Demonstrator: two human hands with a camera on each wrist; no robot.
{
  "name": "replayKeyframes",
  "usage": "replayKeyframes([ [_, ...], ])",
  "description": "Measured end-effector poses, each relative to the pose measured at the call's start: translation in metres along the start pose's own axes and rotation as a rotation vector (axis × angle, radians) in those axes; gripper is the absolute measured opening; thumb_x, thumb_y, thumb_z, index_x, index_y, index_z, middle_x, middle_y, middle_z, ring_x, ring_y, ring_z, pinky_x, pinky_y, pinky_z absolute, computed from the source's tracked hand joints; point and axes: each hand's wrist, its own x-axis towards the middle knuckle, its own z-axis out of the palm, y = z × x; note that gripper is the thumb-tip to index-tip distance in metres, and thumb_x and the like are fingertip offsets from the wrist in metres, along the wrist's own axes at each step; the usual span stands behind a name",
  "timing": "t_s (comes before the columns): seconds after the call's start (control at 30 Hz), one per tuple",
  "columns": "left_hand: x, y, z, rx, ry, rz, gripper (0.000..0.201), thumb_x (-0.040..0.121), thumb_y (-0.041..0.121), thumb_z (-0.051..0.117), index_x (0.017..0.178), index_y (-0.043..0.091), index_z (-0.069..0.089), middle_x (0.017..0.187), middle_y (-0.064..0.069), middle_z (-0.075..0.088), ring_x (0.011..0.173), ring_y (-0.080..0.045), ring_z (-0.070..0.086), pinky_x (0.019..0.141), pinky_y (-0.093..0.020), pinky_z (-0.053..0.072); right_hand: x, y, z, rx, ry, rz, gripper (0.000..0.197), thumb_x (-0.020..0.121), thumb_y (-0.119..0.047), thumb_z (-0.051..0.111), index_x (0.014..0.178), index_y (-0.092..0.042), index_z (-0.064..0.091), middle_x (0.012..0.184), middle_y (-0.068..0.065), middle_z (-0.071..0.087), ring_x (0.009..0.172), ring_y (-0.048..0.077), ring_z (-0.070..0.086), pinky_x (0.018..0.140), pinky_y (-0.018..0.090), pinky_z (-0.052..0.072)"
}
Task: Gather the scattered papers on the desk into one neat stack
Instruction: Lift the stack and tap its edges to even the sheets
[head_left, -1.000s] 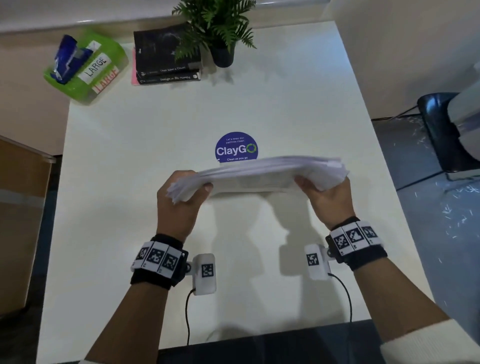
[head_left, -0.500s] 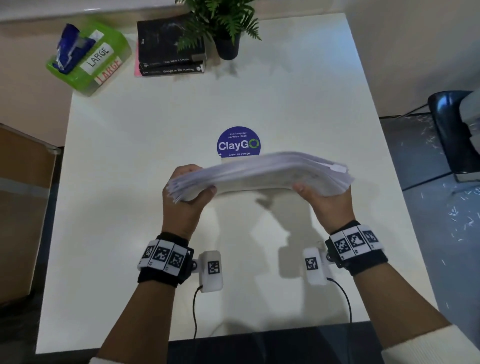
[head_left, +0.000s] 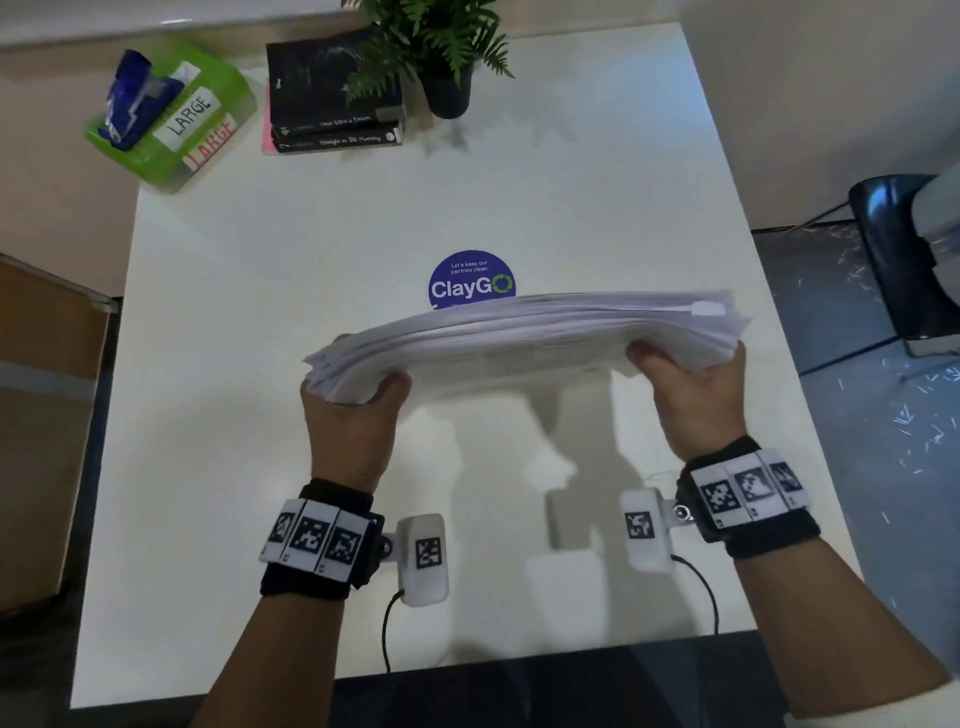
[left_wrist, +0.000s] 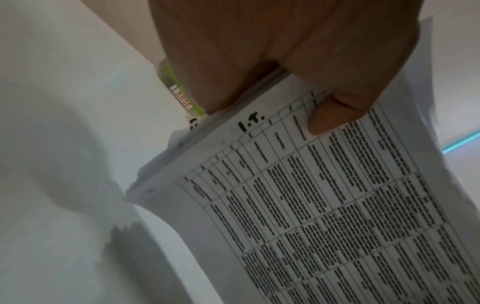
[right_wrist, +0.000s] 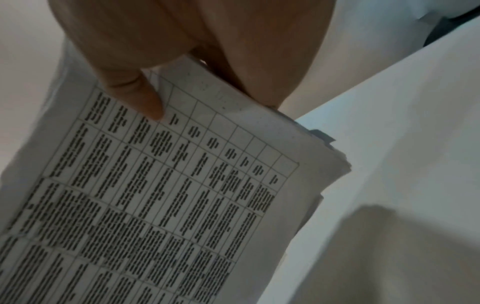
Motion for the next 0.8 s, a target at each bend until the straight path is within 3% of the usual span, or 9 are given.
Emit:
replayKeyframes([
  [0.1,-0.002,0.004,-0.012,-0.011,-0.079,0.068,0.045,0.068,0.002,0.065,0.106,0.026,0.060,0.104,0.016,0.069,0.098,-0.008,0.066,0.087,-0.029,0.052,-0.003,-0.007,-0.012,0.025,-0.008,-0.062,0.037,0.074,0.004,0.066,0.110,0.005,0.059,0.097,0.004,0.069,0.092,0.014,0.067,0.082,0.029,0.056],
  [0.17,-0.005,-0.003,-0.013,-0.089,-0.138,0.013,0.053,0.067,-0.002,0.064,0.117,0.015,0.055,0.114,-0.006,0.068,0.110,-0.025,0.064,0.095,-0.041,0.051,-0.007,0.001,-0.016,0.013,-0.063,-0.059,0.047,0.072,0.007,0.065,0.117,-0.001,0.053,0.110,0.015,0.067,0.105,0.025,0.066,0.091,0.040,0.055],
  [0.27,-0.009,-0.016,-0.006,-0.008,-0.203,0.003,0.056,0.069,0.009,0.066,0.121,0.029,0.056,0.116,-0.018,0.066,0.113,-0.030,0.063,0.100,-0.040,0.049,-0.011,0.018,-0.012,0.019,-0.088,-0.021,0.049,0.069,0.004,0.067,0.114,-0.015,0.058,0.115,0.019,0.067,0.112,0.031,0.064,0.098,0.048,0.052],
  [0.33,-0.009,-0.020,0.002,0.019,-0.203,-0.033,0.054,0.070,0.006,0.067,0.121,0.019,0.054,0.111,-0.010,0.067,0.107,-0.016,0.066,0.096,-0.030,0.050,-0.011,0.024,-0.010,0.029,-0.073,-0.006,0.049,0.070,0.003,0.068,0.115,-0.015,0.060,0.115,0.017,0.068,0.112,0.030,0.064,0.098,0.047,0.052],
  [0.43,-0.006,-0.017,0.012,0.106,-0.171,-0.049,0.050,0.068,0.001,0.065,0.116,0.011,0.055,0.107,0.011,0.062,0.095,0.011,0.060,0.086,-0.010,0.045,-0.010,0.029,-0.011,0.026,-0.058,0.044,0.052,0.071,0.002,0.071,0.121,0.007,0.056,0.106,0.004,0.072,0.104,0.021,0.068,0.087,0.034,0.056],
  [0.47,-0.006,-0.019,0.012,0.101,-0.159,-0.047,0.050,0.067,-0.002,0.066,0.114,0.009,0.057,0.107,0.011,0.063,0.096,0.011,0.060,0.086,-0.011,0.046,-0.011,0.030,-0.011,0.028,-0.058,0.054,0.055,0.071,0.000,0.073,0.122,0.009,0.056,0.104,0.003,0.072,0.103,0.021,0.068,0.085,0.036,0.057],
  [0.57,-0.005,-0.016,0.010,0.002,-0.134,-0.086,0.051,0.065,-0.007,0.066,0.115,-0.001,0.060,0.108,-0.006,0.069,0.101,-0.011,0.067,0.086,-0.030,0.056,-0.012,0.038,-0.012,0.045,-0.063,0.059,0.064,0.068,-0.010,0.077,0.125,0.004,0.052,0.117,0.021,0.064,0.114,0.038,0.061,0.093,0.057,0.053],
  [0.67,-0.001,-0.012,0.011,0.113,-0.137,-0.070,0.045,0.065,0.001,0.063,0.101,0.027,0.060,0.091,0.019,0.066,0.080,0.006,0.061,0.074,-0.006,0.048,-0.014,0.042,-0.008,0.040,-0.070,0.082,0.068,0.068,-0.009,0.077,0.127,0.005,0.049,0.121,0.025,0.061,0.117,0.040,0.058,0.096,0.062,0.048],
  [0.8,0.002,-0.017,0.004,0.096,-0.129,-0.031,0.050,0.062,-0.001,0.063,0.111,0.010,0.056,0.098,0.015,0.065,0.087,0.008,0.061,0.080,-0.010,0.046,-0.016,0.044,-0.006,0.046,-0.044,0.082,0.071,0.068,-0.017,0.079,0.129,0.002,0.048,0.123,0.024,0.061,0.118,0.040,0.057,0.098,0.063,0.046],
])
